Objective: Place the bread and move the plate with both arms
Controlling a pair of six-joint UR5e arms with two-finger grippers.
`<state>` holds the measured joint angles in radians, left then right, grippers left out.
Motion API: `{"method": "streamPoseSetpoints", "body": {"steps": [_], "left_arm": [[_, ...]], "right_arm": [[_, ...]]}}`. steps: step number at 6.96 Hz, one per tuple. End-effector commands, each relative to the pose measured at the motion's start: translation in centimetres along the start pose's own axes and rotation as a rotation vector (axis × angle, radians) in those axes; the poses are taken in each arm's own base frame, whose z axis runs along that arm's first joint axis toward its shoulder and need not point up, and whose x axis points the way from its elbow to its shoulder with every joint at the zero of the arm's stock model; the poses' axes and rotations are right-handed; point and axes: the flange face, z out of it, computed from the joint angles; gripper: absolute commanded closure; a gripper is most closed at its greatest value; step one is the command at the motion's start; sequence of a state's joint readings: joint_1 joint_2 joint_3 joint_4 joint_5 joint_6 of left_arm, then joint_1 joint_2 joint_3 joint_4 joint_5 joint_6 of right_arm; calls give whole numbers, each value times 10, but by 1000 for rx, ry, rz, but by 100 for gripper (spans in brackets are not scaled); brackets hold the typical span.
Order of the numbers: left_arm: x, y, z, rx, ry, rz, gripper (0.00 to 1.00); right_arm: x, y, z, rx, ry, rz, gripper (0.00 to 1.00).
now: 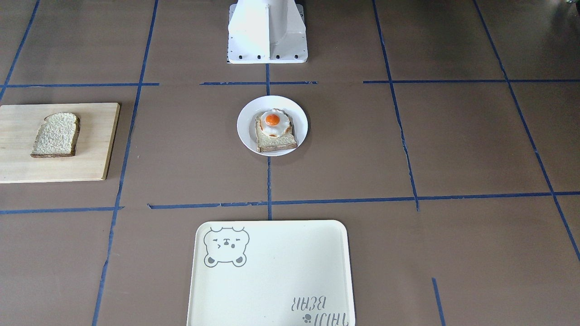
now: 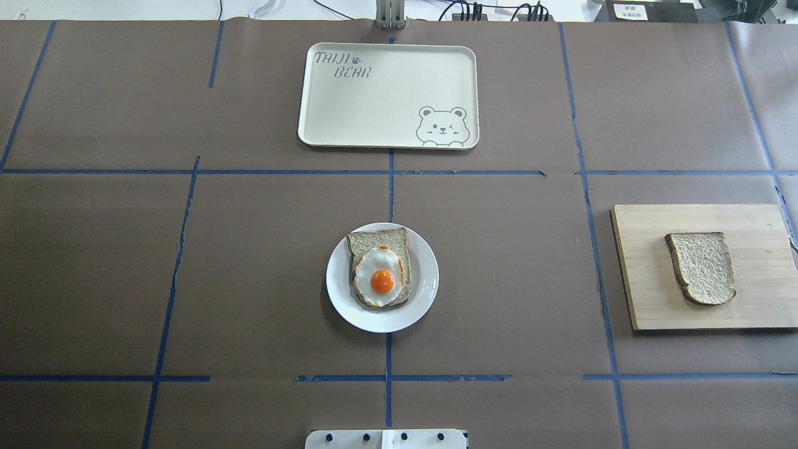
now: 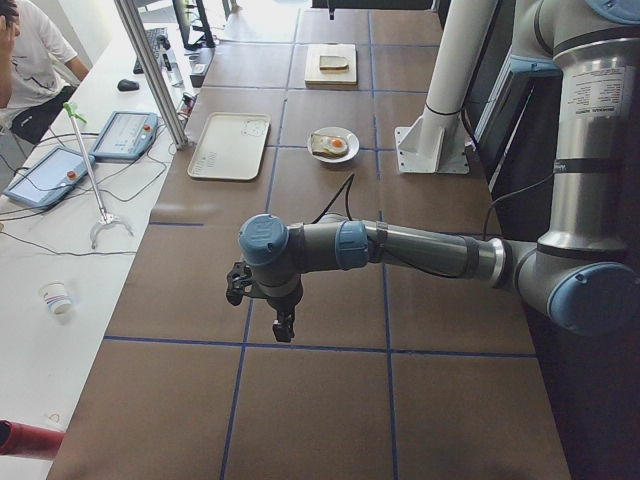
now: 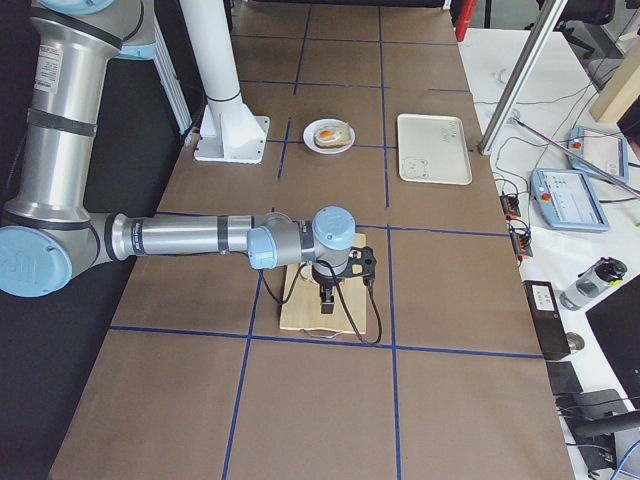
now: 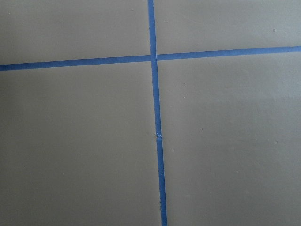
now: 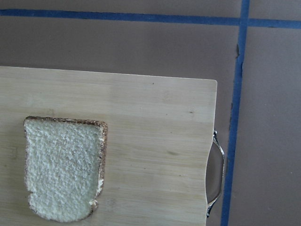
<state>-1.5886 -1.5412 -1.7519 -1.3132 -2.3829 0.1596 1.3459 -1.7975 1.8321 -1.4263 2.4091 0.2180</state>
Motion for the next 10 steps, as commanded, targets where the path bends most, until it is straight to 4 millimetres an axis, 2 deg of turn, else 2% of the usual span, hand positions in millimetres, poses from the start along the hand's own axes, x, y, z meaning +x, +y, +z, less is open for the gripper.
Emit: {"method": "streamPoseSetpoints", "body": {"steps": [1, 3, 4, 5, 6, 7, 10], "left_arm": [[0, 0, -1, 2, -1, 1, 0], [1, 0, -1, 3, -1, 2, 0], [2, 0, -1, 2, 0, 3, 0], [2, -1, -1, 3, 0, 4, 0], [3, -1, -2, 5, -2, 6, 0], [3, 0, -2, 4, 0, 5, 0], [3, -2, -3, 6, -2, 7, 0]], "right_arm": [[-14, -2, 33, -9, -37, -17, 1], [-17, 1, 80, 27, -75, -45, 2], [-26, 7, 99, 41, -110, -37, 5], [-45, 2, 106, 29, -128, 38, 9], [-53, 1, 113, 17, -125, 46, 24], [-54, 1, 114, 16, -123, 42, 28], [-57, -2, 125, 17, -95, 32, 26]]}}
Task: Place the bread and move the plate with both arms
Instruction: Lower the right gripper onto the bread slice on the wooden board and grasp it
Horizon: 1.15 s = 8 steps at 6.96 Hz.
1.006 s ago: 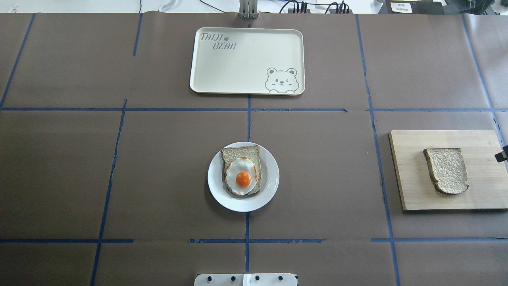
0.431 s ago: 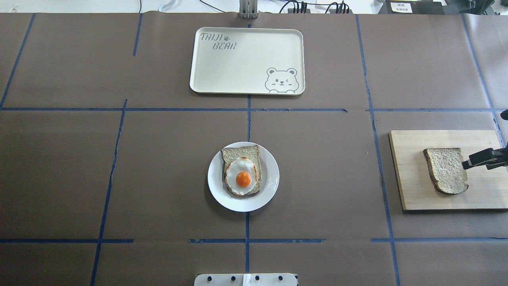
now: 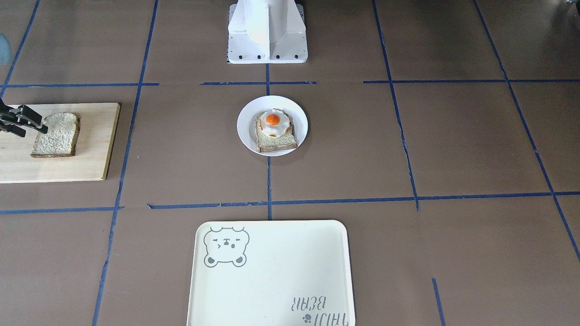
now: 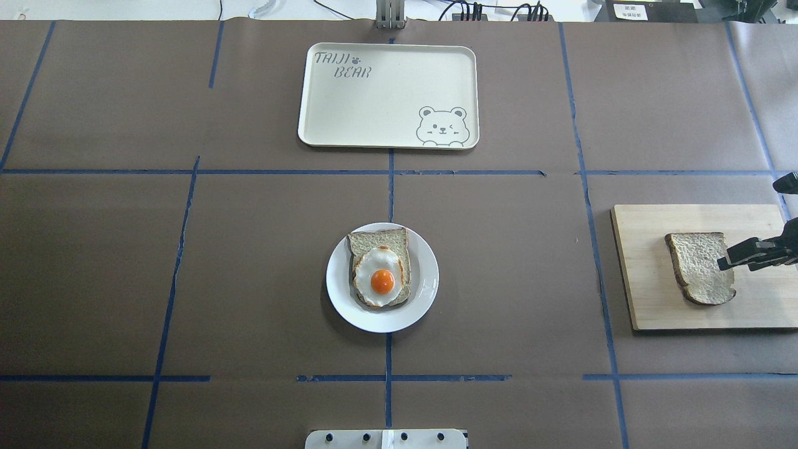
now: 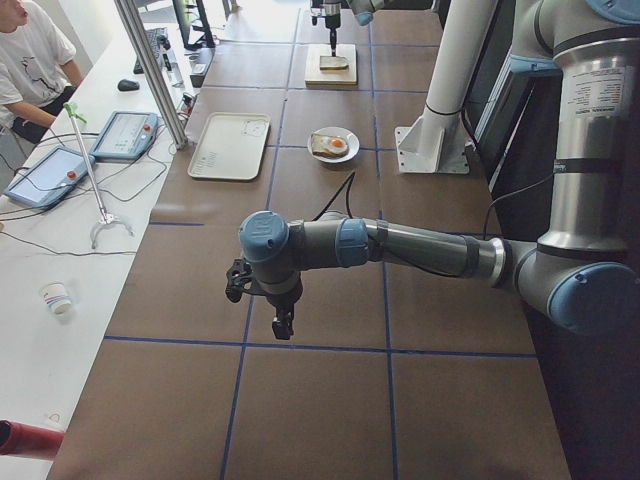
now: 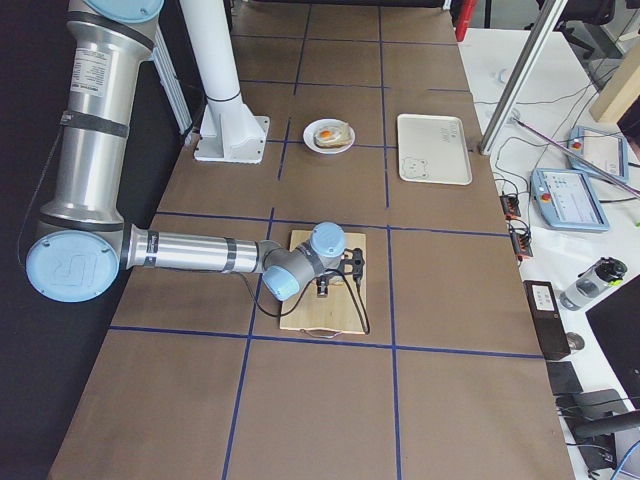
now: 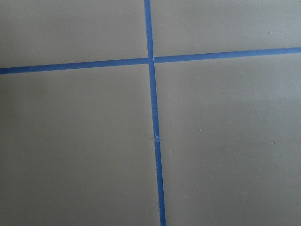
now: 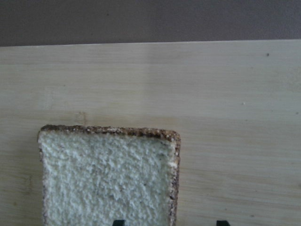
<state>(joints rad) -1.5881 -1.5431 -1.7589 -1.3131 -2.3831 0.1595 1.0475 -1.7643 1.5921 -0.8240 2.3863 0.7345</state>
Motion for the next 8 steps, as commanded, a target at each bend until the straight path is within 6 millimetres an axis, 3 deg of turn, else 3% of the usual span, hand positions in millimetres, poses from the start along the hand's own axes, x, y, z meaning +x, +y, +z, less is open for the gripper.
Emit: {"method": "streamPoseSetpoints", "body": {"steps": [1, 3, 5, 6, 7, 8], "left_arm": [[0, -1, -1, 1, -1, 0, 0], [0, -1, -1, 1, -1, 0, 0], [0, -1, -1, 2, -1, 1, 0], [1, -1, -2, 3, -1, 2, 0], [1, -1, -2, 3, -1, 2, 0], [1, -1, -2, 3, -1, 2, 0]], "right_arm": [[-6, -9, 5, 9, 9, -9, 27], [-4, -11, 5, 23, 23, -7, 56], [1, -10, 8, 19, 32, 0, 55], [0, -10, 8, 19, 30, -3, 61], [0, -10, 8, 18, 30, 0, 93], [0, -10, 7, 20, 28, -2, 100]]}}
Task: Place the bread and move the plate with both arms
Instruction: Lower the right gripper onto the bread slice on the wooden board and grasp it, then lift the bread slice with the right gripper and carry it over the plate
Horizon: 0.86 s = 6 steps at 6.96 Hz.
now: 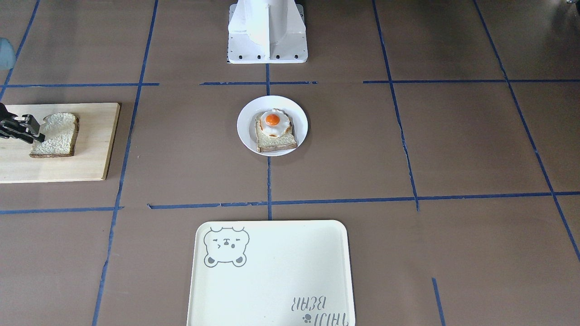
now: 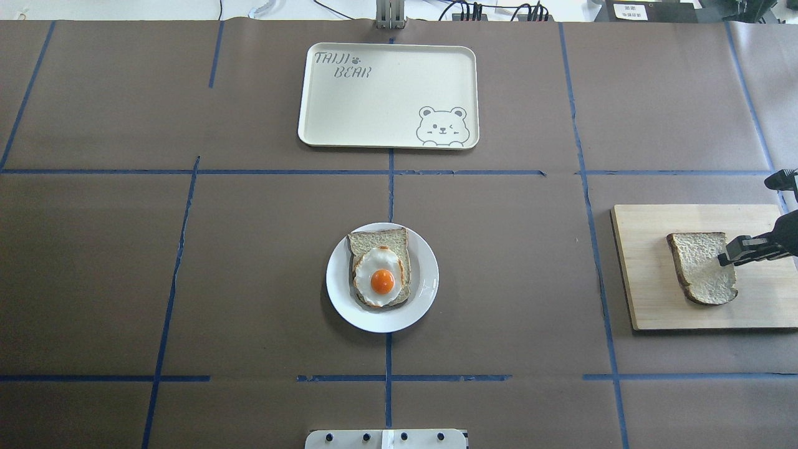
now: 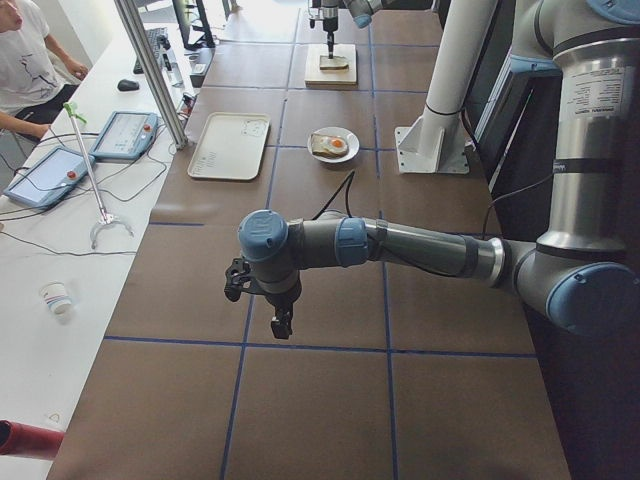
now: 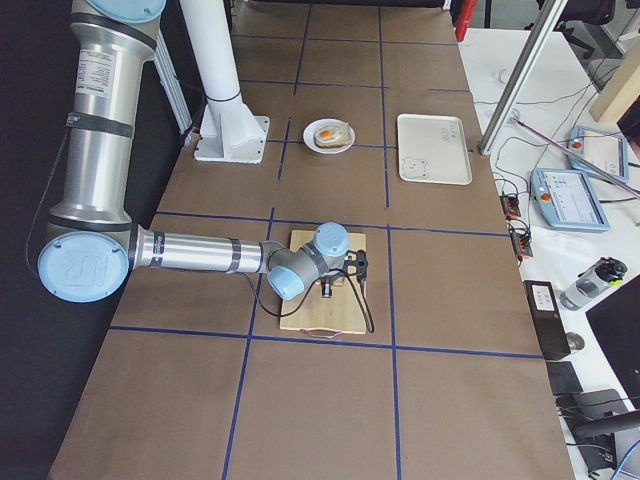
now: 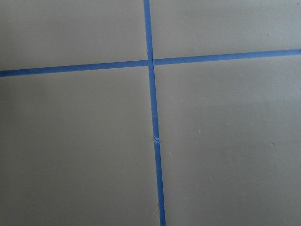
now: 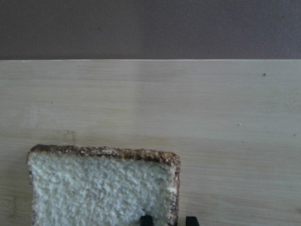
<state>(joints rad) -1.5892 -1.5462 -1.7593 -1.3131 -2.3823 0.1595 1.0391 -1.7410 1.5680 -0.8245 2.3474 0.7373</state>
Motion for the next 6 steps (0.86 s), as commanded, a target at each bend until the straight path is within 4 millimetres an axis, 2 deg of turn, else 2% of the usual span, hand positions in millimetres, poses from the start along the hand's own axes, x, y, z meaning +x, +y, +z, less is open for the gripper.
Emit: {"method": "streamPoseSetpoints", "body": {"steps": [1, 3, 4, 5, 6], "left_arm": [[0, 0, -1, 1, 0, -1, 0], [1, -1, -2, 3, 0, 1, 0], [6, 2, -6, 11, -3, 10, 0], [9, 3, -10, 20, -6, 15, 0], [9, 4, -10, 18, -6, 13, 0]], "right_arm": [[-1, 0, -1, -2, -5, -2, 100], [-19, 1, -15, 16, -34, -31, 100], [-46, 4, -37, 33, -83, -76, 100], [-64, 11, -54, 52, -117, -116, 100], [-70, 12, -57, 57, -132, -132, 100]]}}
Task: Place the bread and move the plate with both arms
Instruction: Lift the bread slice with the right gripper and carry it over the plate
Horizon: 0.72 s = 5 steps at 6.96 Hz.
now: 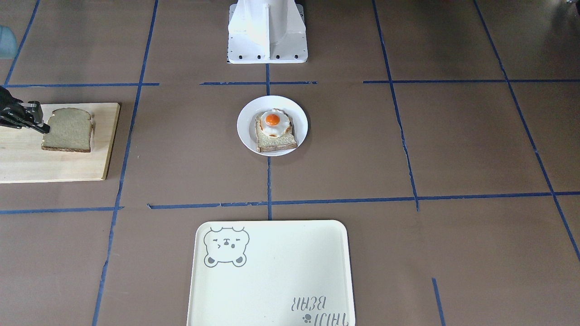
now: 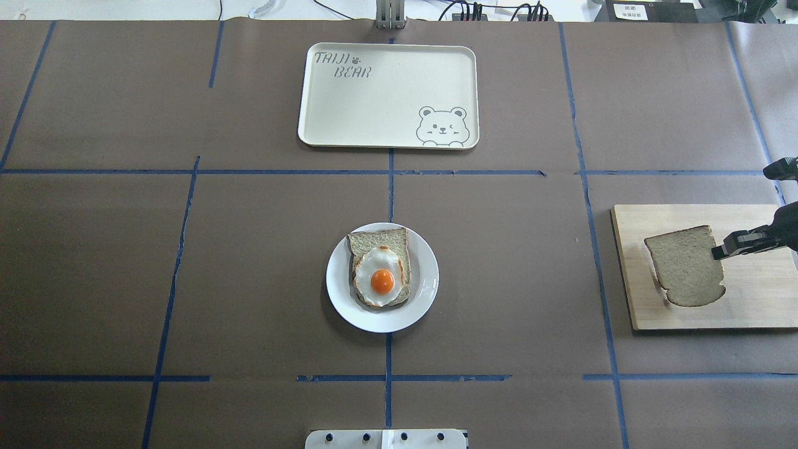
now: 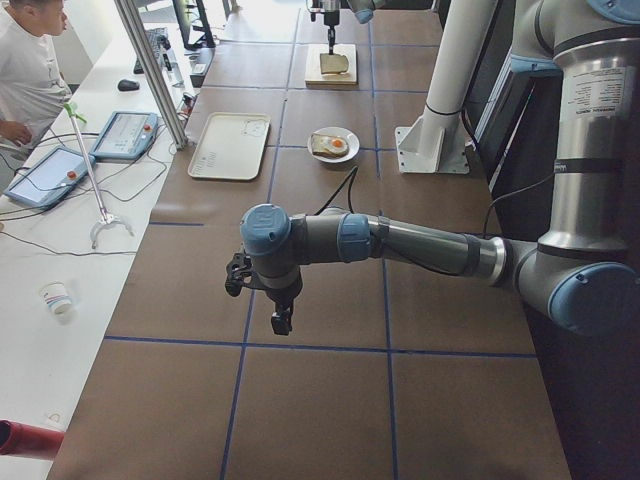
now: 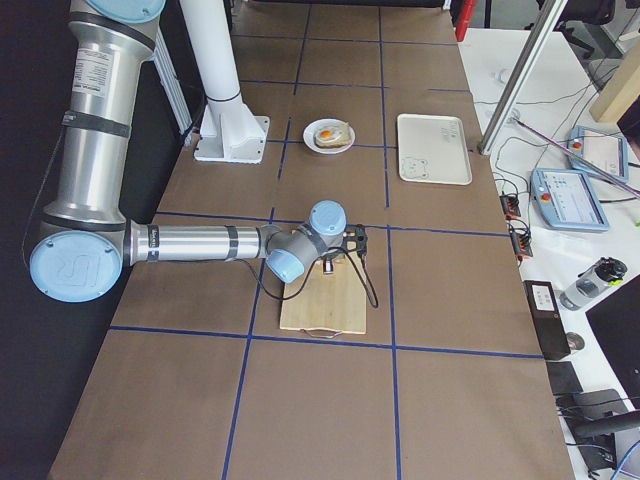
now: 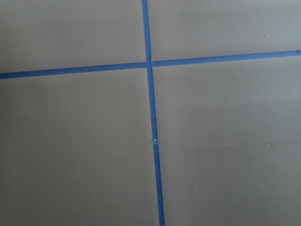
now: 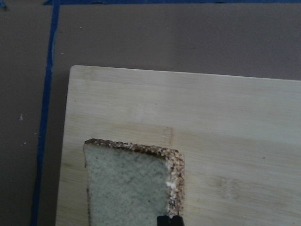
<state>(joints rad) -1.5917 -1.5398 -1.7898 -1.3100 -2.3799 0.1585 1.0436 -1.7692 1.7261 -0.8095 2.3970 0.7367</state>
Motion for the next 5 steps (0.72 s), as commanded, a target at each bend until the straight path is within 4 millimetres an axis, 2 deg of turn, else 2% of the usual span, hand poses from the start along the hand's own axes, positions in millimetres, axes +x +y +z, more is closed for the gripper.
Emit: {"method": "streamPoseSetpoints", "body": {"steps": [1, 2, 3, 4, 5], "left_arm": [[2, 1, -2, 3, -1, 3, 0], [3, 1, -3, 6, -2, 5, 0], [3, 1, -3, 6, -2, 7, 0], [3, 1, -3, 6, -2, 5, 0], [3, 1, -3, 6, -2, 5, 0]], "right_arm": [[-33, -3, -15, 22, -62, -16, 100], [-64, -14, -20, 39, -130, -21, 100], [-116, -36, -14, 15, -210, -14, 100], [-191, -52, 12, -33, -269, 59, 100], [-262, -59, 36, -42, -309, 89, 100]]}}
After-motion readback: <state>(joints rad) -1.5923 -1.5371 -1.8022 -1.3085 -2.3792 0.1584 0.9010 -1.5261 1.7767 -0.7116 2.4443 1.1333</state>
